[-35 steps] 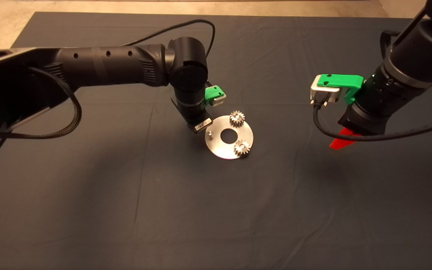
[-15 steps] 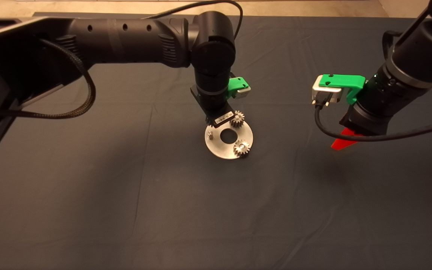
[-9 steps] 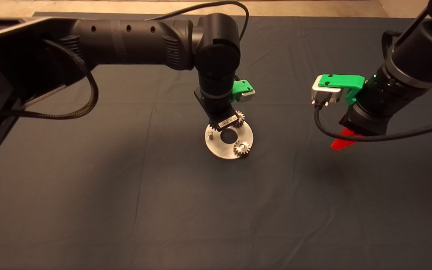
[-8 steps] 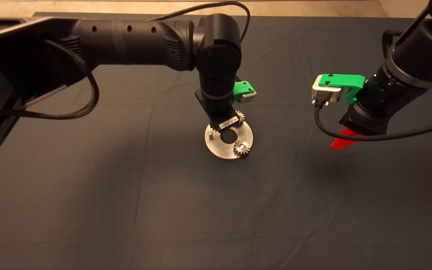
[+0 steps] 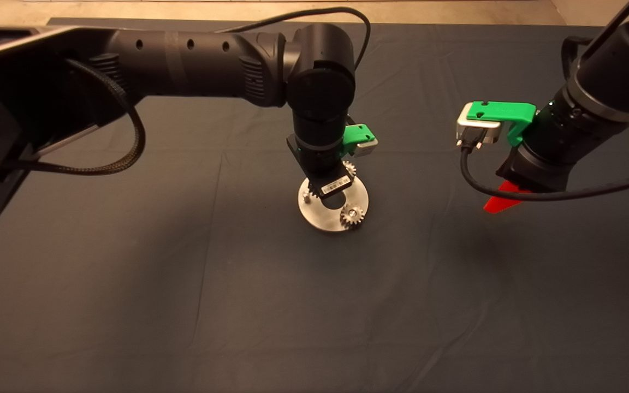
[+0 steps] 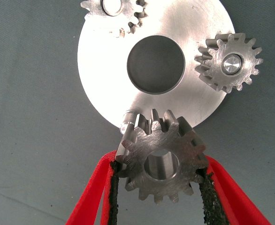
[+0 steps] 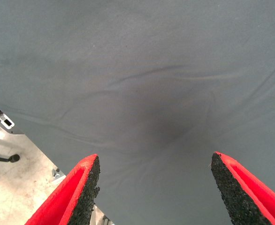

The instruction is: Install three planetary gears onto the carrier pins

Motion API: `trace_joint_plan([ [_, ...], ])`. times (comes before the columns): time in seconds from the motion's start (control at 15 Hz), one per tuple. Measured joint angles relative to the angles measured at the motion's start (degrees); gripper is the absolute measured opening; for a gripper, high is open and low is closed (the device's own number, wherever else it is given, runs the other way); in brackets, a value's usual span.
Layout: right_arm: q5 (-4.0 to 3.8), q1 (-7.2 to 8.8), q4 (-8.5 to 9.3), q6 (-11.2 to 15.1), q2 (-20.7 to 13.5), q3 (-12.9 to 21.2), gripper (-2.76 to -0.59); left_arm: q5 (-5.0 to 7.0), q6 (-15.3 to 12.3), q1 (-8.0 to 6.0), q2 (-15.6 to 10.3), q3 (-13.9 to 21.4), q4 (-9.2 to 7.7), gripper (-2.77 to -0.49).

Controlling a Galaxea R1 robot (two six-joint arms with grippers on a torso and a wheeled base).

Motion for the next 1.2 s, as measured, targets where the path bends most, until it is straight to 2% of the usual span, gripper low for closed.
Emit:
trace_joint_plan([
  [0.2,-0.02,0.3,0.0,0.0,0.0,0.0,-1.6,0.0,0.0,0.28,-0.01,0.0,0.02,-2.29],
  [0.53,0.0,1.0,0.61,0.0,-0.02,0.0,-1.6,0.0,-0.02,2.38,-0.13,0.09,0.84,-2.29],
  [0.8,0.0,1.49,1.11,0.0,-0.05,0.0,-1.6,0.0,0.0,2.57,-0.23,0.09,2.43,-2.29],
  [1.2,0.0,1.52,1.38,0.02,-0.17,0.09,-1.6,0.0,1.01,2.74,-1.11,0.06,3.86,-2.29],
])
